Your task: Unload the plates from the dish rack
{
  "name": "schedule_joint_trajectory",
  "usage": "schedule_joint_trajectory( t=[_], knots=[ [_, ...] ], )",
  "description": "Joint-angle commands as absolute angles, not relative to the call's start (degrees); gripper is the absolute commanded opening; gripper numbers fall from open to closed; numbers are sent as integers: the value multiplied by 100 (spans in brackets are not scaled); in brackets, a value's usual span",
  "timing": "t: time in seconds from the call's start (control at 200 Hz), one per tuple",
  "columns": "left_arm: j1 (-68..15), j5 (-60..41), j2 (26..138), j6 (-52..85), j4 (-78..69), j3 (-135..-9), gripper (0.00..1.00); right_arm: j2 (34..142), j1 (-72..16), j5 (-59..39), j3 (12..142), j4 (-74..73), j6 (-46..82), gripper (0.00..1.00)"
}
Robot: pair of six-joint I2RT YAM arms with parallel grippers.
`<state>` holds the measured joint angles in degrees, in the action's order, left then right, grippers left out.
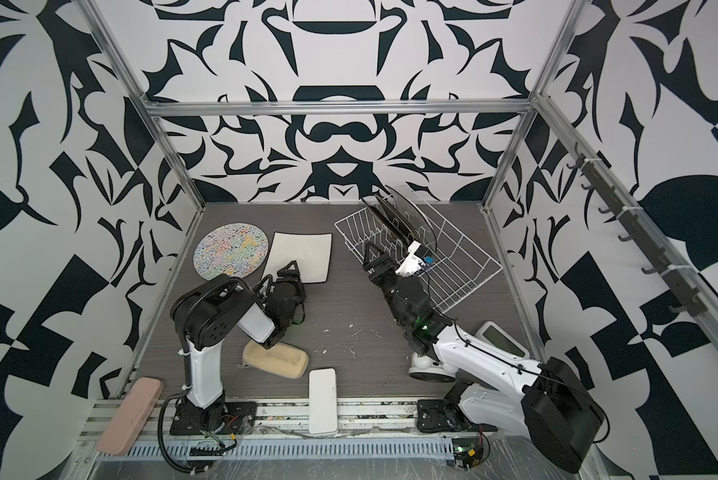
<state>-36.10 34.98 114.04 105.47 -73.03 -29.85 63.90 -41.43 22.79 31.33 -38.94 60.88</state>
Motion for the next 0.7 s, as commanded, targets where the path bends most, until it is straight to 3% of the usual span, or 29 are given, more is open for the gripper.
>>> schedule_joint_trajectory(
  t=[0.0,0.31,0.355,0.695],
  knots=[
    [-3674,3660,11111,10664,-7237,-3103,81,6241,-4119,2390,3277,-4011,6047,83],
    [-3728,3581,11464,10932,-7470,-3098,84,6222,-4120,2394,3278,-3944,6077,83],
    [-3744,3589,11460,10937,-7452,-3086,89,6206,-4122,2398,3279,-3921,6081,83],
    [-3841,3630,11126,11071,-6582,-3006,93,6033,-4113,2459,3232,-3794,6103,82]
  ],
)
